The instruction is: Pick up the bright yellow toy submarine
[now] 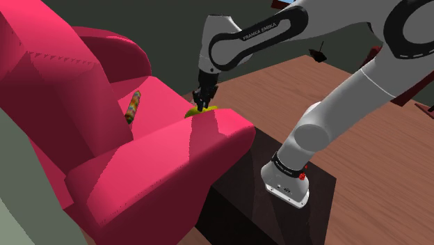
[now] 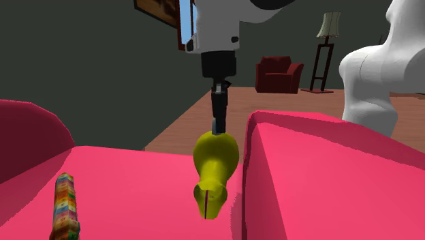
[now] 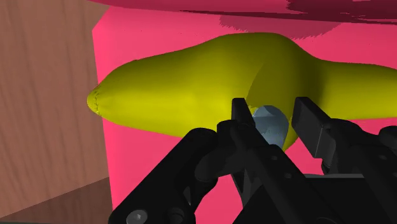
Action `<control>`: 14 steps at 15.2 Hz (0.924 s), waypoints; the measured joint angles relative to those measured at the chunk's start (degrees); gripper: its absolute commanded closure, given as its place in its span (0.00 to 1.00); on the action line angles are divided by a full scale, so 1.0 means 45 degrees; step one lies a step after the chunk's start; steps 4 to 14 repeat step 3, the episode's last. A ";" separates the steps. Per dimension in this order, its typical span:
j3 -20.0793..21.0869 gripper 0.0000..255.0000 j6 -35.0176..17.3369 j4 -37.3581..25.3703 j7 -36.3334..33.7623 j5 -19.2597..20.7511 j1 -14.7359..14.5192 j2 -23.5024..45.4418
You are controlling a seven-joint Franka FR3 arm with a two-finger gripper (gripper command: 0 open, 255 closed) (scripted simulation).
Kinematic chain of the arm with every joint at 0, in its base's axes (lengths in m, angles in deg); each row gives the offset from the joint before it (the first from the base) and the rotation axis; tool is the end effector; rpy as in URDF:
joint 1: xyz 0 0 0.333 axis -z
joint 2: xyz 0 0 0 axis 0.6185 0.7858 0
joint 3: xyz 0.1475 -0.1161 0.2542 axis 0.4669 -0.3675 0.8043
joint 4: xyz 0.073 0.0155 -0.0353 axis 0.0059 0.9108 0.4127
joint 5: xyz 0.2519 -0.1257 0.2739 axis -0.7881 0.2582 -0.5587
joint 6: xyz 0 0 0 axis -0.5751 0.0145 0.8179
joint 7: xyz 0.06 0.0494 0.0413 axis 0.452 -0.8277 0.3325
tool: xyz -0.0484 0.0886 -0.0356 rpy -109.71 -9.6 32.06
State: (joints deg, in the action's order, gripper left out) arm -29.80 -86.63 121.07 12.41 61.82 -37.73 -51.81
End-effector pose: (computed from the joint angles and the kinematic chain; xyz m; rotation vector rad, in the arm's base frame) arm 0.4146 0.1039 0.3625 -3.1076 -0.0259 0.0819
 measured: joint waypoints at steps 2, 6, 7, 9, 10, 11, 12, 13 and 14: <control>-0.0030 1.00 0.0396 -0.0163 0.0003 -0.0017 -0.0008 -0.0235; -0.0040 1.00 0.0510 -0.0228 0.0005 -0.0015 -0.0006 -0.0283; -0.0040 1.00 0.0510 -0.0228 0.0005 -0.0015 -0.0006 -0.0283; -0.0040 1.00 0.0510 -0.0228 0.0005 -0.0015 -0.0006 -0.0283; -0.0040 1.00 0.0510 -0.0228 0.0005 -0.0015 -0.0006 -0.0283; -0.0040 1.00 0.0510 -0.0228 0.0005 -0.0015 -0.0006 -0.0283; -0.0040 1.00 0.0510 -0.0228 0.0005 -0.0015 -0.0006 -0.0283; -0.0040 1.00 0.0510 -0.0228 0.0005 -0.0015 -0.0006 -0.0283; -0.0040 1.00 0.0510 -0.0228 0.0005 -0.0015 -0.0006 -0.0283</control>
